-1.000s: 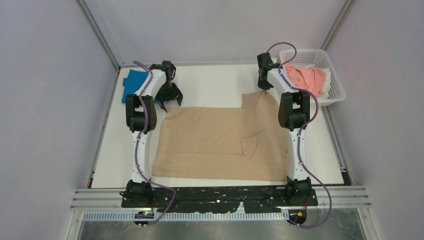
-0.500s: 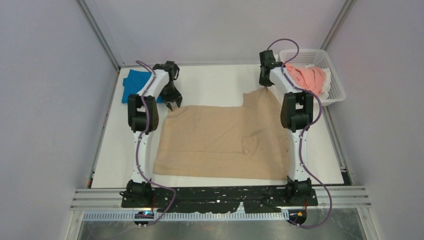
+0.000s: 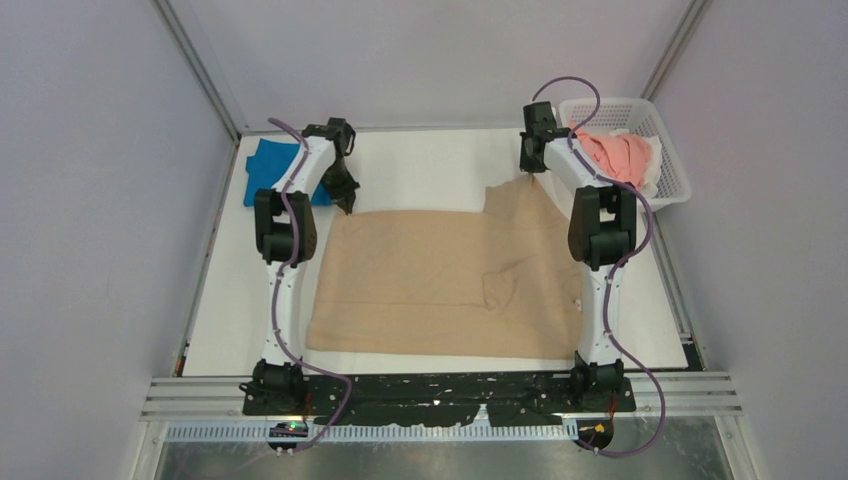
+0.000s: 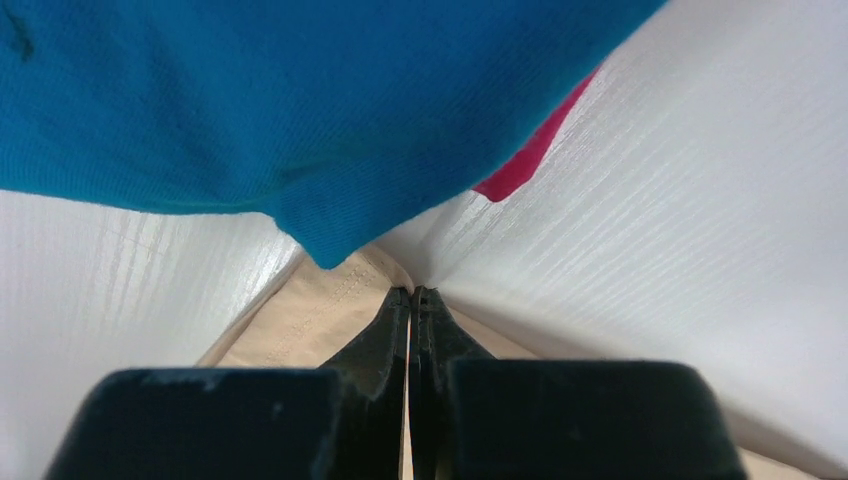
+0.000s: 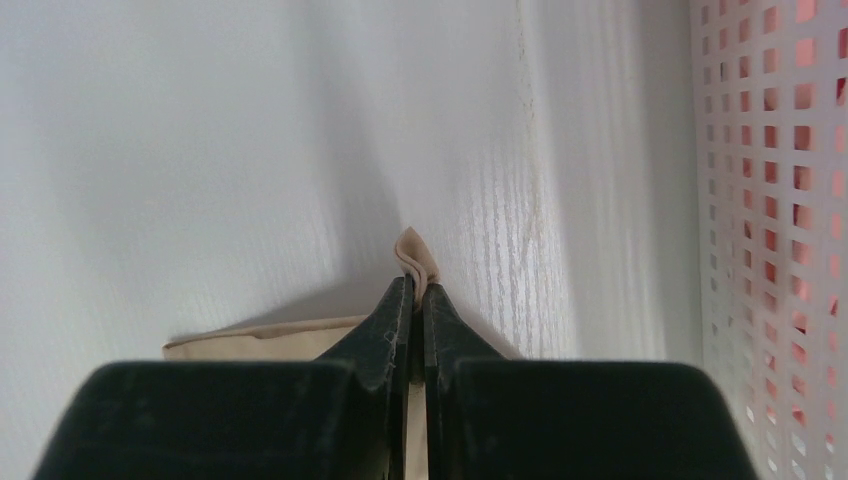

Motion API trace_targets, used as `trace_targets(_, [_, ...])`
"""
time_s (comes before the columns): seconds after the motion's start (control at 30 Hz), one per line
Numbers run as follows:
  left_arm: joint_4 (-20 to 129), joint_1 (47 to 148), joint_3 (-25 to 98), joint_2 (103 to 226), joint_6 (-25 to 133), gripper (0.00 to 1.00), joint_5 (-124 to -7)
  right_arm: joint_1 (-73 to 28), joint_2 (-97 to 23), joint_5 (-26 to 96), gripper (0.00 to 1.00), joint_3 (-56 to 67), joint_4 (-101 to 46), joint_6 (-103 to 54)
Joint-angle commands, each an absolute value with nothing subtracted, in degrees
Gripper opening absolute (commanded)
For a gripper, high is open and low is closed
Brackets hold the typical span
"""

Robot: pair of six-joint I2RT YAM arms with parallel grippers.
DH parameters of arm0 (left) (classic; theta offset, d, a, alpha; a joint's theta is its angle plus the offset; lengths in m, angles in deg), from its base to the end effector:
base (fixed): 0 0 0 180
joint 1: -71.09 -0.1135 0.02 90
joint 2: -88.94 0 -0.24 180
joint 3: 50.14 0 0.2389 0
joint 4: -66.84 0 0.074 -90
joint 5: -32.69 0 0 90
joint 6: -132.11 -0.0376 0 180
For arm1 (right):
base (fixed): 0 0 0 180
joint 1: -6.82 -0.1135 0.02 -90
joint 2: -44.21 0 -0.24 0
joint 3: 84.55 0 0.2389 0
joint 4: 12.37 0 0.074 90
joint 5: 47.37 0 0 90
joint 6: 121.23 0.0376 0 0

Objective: Fold and stack the t-shirts
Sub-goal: Grab the side of the flattened tshirt furthest away from the robot with both arms, then fold the other side of the tshirt into a rectangle

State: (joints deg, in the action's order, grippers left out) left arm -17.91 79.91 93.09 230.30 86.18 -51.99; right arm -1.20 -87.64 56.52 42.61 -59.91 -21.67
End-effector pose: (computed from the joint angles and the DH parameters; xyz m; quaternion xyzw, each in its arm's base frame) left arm 0.4551 -0.0671 0.1606 -0.3046 0.9493 0.0138 0.0762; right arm 0.4824 0.0589 0.1854 0.0518 0.9386 -0.0640 0.3350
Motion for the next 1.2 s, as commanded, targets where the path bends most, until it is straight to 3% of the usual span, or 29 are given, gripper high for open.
trace_targets(0.0, [-18.6, 79.4, 95.2, 229.5, 84.0, 0.00, -51.2, -1.2, -80.5, 54.6, 0.06, 40.7, -55.8, -24.2])
trace_targets(0.53, [-7.3, 81.0, 72.0, 210.6, 82.6, 0.00, -52.8, -5.1, -59.4, 51.5, 0.06, 14.5, -45.9, -25.6])
trace_targets(1.17, [2.2, 85.1, 42.9, 189.3, 83.4, 0.00, -49.1, -9.4, -30.7, 56.1, 0.06, -10.2, -47.7, -21.9])
